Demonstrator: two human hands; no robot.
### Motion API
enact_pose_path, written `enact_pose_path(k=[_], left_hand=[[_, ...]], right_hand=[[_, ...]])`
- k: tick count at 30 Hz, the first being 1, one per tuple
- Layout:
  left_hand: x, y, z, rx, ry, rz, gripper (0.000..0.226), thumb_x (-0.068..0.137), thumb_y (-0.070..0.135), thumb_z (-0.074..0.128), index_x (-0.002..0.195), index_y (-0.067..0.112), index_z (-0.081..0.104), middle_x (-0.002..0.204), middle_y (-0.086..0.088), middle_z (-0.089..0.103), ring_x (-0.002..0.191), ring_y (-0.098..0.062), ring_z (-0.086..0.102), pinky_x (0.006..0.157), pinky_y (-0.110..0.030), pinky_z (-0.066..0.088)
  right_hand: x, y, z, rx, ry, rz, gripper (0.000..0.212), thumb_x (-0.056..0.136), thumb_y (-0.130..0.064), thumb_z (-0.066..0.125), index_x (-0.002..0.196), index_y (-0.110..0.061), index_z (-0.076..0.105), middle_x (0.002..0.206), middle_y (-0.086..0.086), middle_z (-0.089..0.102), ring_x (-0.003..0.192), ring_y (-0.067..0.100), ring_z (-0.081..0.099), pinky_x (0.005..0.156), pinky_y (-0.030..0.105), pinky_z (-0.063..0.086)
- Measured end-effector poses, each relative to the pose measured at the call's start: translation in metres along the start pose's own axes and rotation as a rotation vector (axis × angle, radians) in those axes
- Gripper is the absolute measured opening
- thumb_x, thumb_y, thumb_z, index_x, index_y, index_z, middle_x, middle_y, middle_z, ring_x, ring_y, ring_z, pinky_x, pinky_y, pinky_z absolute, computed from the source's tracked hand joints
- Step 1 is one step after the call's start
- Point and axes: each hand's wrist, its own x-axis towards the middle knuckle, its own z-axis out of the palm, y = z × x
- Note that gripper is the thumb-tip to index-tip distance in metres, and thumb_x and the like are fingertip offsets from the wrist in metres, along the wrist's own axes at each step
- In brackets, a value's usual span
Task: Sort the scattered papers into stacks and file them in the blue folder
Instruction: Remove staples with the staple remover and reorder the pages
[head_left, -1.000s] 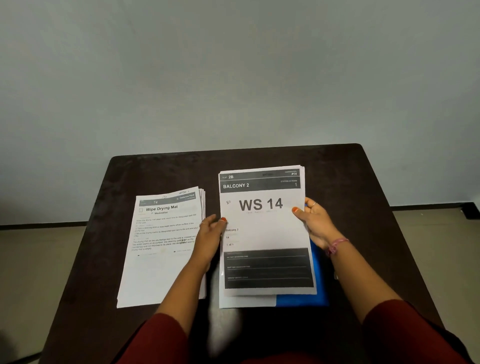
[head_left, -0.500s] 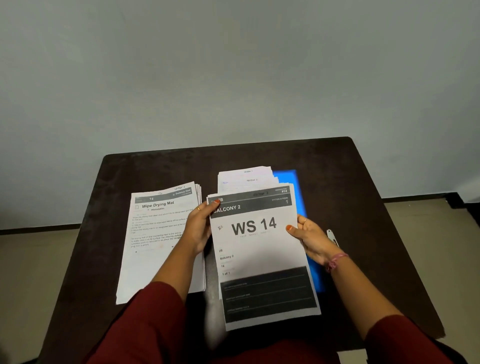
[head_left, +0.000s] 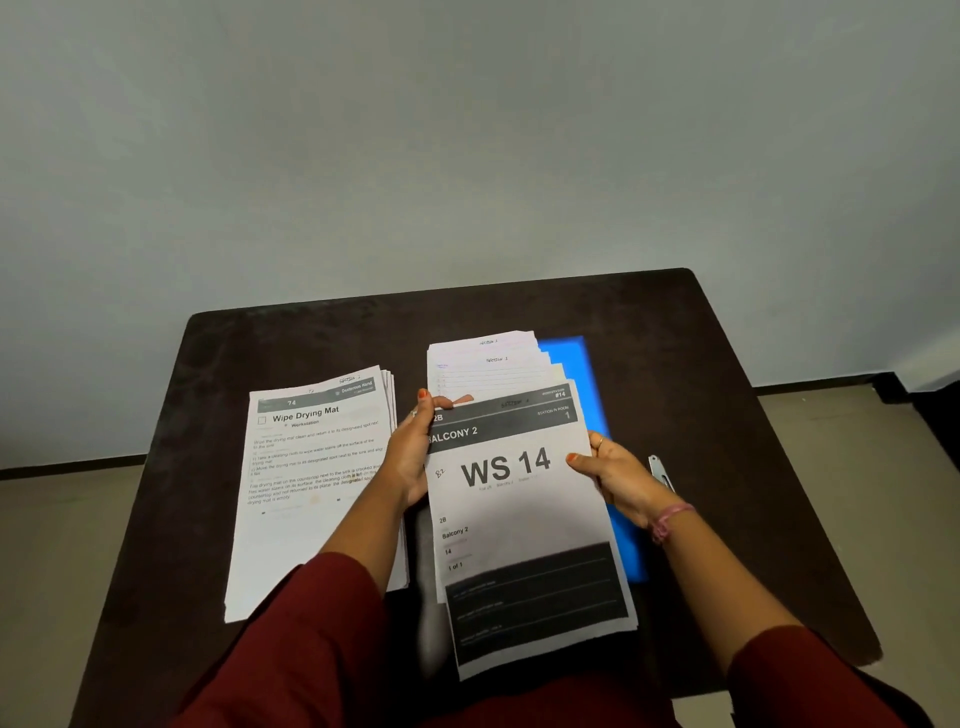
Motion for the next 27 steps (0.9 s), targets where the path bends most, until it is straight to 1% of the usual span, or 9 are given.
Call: enact_pose_path(k=[3, 5, 9, 12, 15, 19, 23, 25, 27], left_hand=[[0.002, -0.003, 0.006, 0.027, 0.044, -0.027, 0.033, 0.097, 0.045, 0.044, 0.093, 0.016, 0.059, 0.101, -0.004, 0.074, 0.079, -0.021, 0.073, 0.060, -0.031, 0.058], [0.002, -0.005, 0.009, 0.058, 0.074, -0.067, 0.033, 0.096, 0.047, 0.045, 0.091, 0.018, 0.060, 0.094, -0.006, 0.075, 0.073, -0.021, 0.072, 0.059, -0.031, 0.058], [0.007, -0.013, 0.010, 0.127, 0.117, -0.133, 0.036, 0.094, 0.053, 0.046, 0.085, 0.021, 0.062, 0.083, -0.007, 0.073, 0.067, -0.020, 0.069, 0.062, -0.033, 0.056], [0.008, -0.017, 0.009, 0.104, 0.112, -0.159, 0.038, 0.094, 0.054, 0.045, 0.088, 0.021, 0.061, 0.089, -0.007, 0.074, 0.069, -0.021, 0.070, 0.063, -0.033, 0.055], [0.009, -0.019, 0.009, 0.031, 0.080, -0.167, 0.037, 0.095, 0.051, 0.045, 0.093, 0.017, 0.060, 0.102, -0.008, 0.074, 0.078, -0.024, 0.071, 0.067, -0.035, 0.057], [0.014, -0.025, 0.005, 0.106, 0.069, -0.126, 0.041, 0.096, 0.051, 0.040, 0.091, 0.014, 0.058, 0.107, -0.005, 0.073, 0.087, -0.027, 0.071, 0.079, -0.038, 0.057], [0.018, -0.032, 0.005, 0.255, 0.100, -0.070, 0.051, 0.097, 0.054, 0.032, 0.085, 0.013, 0.058, 0.105, -0.002, 0.074, 0.087, -0.023, 0.072, 0.081, -0.034, 0.057], [0.019, -0.035, 0.007, 0.274, 0.156, -0.042, 0.052, 0.098, 0.054, 0.030, 0.084, 0.012, 0.058, 0.101, -0.002, 0.074, 0.081, -0.020, 0.073, 0.070, -0.028, 0.057], [0.018, -0.037, 0.008, 0.253, 0.202, -0.010, 0.053, 0.099, 0.052, 0.030, 0.086, 0.010, 0.060, 0.097, -0.003, 0.075, 0.075, -0.017, 0.073, 0.059, -0.022, 0.056]], right_hand=[[0.009, -0.010, 0.002, -0.012, 0.086, -0.073, 0.031, 0.097, -0.005, 0.049, 0.126, -0.013, 0.049, 0.118, 0.010, 0.067, 0.092, 0.018, 0.070, 0.073, 0.027, 0.058], [0.016, -0.021, 0.003, -0.045, 0.145, -0.124, 0.036, 0.098, -0.005, 0.047, 0.132, -0.017, 0.044, 0.116, 0.008, 0.065, 0.089, 0.015, 0.069, 0.070, 0.023, 0.057], [0.029, -0.038, 0.003, -0.162, 0.169, -0.170, 0.039, 0.100, -0.005, 0.041, 0.136, -0.022, 0.043, 0.114, 0.005, 0.062, 0.095, 0.013, 0.063, 0.078, 0.018, 0.055], [0.037, -0.037, 0.003, -0.240, 0.158, -0.127, 0.033, 0.101, -0.002, 0.037, 0.126, -0.011, 0.055, 0.119, 0.011, 0.062, 0.090, 0.011, 0.063, 0.072, 0.015, 0.054], [0.041, -0.031, 0.000, -0.296, 0.180, -0.075, 0.034, 0.099, 0.001, 0.033, 0.119, -0.003, 0.060, 0.109, 0.014, 0.063, 0.077, 0.012, 0.062, 0.060, 0.014, 0.052], [0.044, -0.021, -0.006, -0.333, 0.214, -0.012, 0.033, 0.100, -0.005, 0.034, 0.114, -0.008, 0.064, 0.096, 0.015, 0.065, 0.064, 0.019, 0.052, 0.046, 0.021, 0.040], [0.048, -0.013, -0.012, -0.385, 0.177, 0.024, 0.033, 0.099, -0.010, 0.038, 0.103, -0.020, 0.068, 0.099, 0.029, 0.064, 0.081, 0.030, 0.047, 0.065, 0.035, 0.041], [0.046, -0.012, -0.015, -0.410, 0.135, 0.024, 0.031, 0.098, -0.012, 0.041, 0.103, -0.023, 0.069, 0.112, 0.036, 0.058, 0.087, 0.028, 0.049, 0.076, 0.045, 0.045], [0.043, -0.016, -0.015, -0.458, 0.096, 0.010, 0.028, 0.098, -0.013, 0.043, 0.104, -0.025, 0.068, 0.115, 0.033, 0.058, 0.088, 0.028, 0.050, 0.083, 0.055, 0.047]])
